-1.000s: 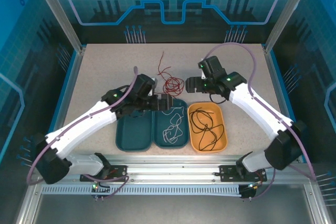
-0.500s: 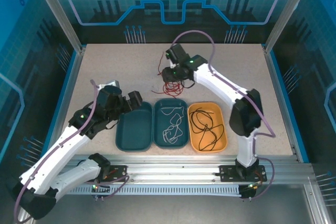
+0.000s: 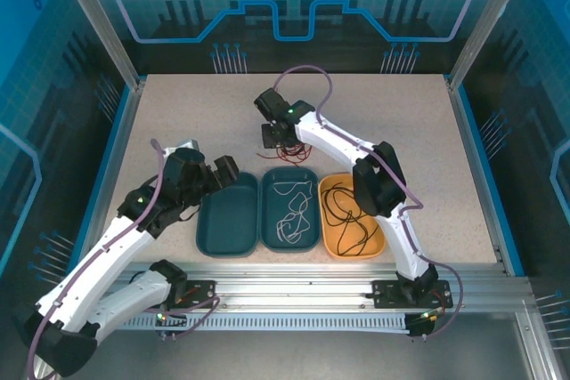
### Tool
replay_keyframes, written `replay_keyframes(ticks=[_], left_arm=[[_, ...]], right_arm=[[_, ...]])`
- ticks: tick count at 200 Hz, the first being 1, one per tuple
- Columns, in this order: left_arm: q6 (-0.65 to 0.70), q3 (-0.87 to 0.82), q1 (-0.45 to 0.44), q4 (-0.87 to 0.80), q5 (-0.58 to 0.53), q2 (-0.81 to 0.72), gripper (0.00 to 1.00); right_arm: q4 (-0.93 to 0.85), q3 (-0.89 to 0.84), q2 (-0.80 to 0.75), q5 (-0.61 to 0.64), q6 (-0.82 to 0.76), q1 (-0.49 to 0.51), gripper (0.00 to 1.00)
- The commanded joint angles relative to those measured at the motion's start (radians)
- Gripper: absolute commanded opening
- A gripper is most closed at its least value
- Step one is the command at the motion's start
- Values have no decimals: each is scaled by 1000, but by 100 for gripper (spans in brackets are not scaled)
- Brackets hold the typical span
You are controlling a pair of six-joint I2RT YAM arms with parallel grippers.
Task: Untangle the cables
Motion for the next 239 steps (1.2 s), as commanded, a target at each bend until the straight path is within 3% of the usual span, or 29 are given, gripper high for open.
replay_keyframes(ticks=[1, 144, 213, 239], left_arm=[[-8, -20, 11, 21, 25, 7, 99], [-10, -25, 33, 27, 71, 18, 99], [-15, -32, 39, 24, 83, 16, 99], [-18, -38, 40, 27, 90, 13, 99]], right_arm=[[43, 30, 28, 44, 71, 6, 44], [139, 129, 201, 14, 114, -37, 47], [128, 184, 241, -1, 66, -59, 27], [123, 177, 243, 1, 64, -68, 30]])
